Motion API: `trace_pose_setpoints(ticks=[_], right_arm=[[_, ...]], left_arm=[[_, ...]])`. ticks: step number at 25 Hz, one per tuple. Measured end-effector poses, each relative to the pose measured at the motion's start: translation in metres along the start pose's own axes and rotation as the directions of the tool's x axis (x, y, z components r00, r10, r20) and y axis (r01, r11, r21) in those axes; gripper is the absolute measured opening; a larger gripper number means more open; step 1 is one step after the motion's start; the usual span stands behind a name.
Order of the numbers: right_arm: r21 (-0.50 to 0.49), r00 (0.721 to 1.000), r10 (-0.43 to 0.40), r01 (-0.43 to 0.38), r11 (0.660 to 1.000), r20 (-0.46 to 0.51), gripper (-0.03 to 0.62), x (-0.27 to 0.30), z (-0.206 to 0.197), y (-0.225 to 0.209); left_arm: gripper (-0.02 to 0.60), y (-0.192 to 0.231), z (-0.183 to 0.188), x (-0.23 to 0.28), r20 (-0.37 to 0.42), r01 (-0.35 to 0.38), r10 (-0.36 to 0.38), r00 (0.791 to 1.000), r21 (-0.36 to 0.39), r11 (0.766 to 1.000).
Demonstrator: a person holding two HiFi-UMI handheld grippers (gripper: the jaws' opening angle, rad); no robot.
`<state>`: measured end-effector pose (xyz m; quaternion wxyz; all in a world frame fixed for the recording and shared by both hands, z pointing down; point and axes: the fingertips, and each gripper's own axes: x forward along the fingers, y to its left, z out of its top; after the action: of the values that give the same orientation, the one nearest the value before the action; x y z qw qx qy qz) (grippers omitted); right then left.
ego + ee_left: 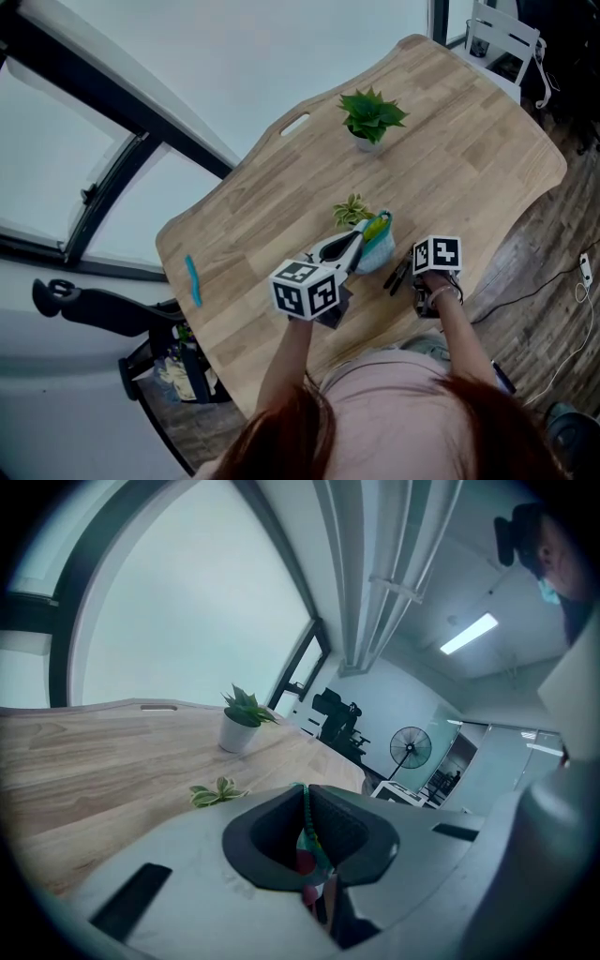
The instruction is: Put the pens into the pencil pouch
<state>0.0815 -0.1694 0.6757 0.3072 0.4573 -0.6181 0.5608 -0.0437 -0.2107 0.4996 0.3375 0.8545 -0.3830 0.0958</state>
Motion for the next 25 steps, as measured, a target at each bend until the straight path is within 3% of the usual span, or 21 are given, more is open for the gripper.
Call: trace_pose_setpoints(ticks=[6,14,20,25], right_arm=[[0.053,0.998,0.058,-0.057,0.997,-0.032,0.049,0.002,-0.011,0.002],[-0.001,0.998,0.026,-0.026,1.0,-0.056,0.049,0.002,-0.014,0.004],[-0.055,1.0,-0.019,0.018,0.998,-0.009,0.036,0.001,-0.014,0.003],[0.005,0.999,0.036,-0.036,0.999,0.037,0.034,-0.001,-0.013,0.0]], left_arm=[[0.015,-0.002,-0.004,0.0,-0.002,0.007,-0.007,1.0,-0.018,1.0],[0.015,-0.002,-0.006,0.0,-0.007,-0.001,0.001,1.0,-0.024,1.0],[0.015,-0.004,-0.011,-0.005,0.011,-0.027,0.027,1.0,-0.013,1.0],[0.015,-0.006,-0.012,-0.008,0.028,-0.046,0.045,0.999,0.011,0.999]])
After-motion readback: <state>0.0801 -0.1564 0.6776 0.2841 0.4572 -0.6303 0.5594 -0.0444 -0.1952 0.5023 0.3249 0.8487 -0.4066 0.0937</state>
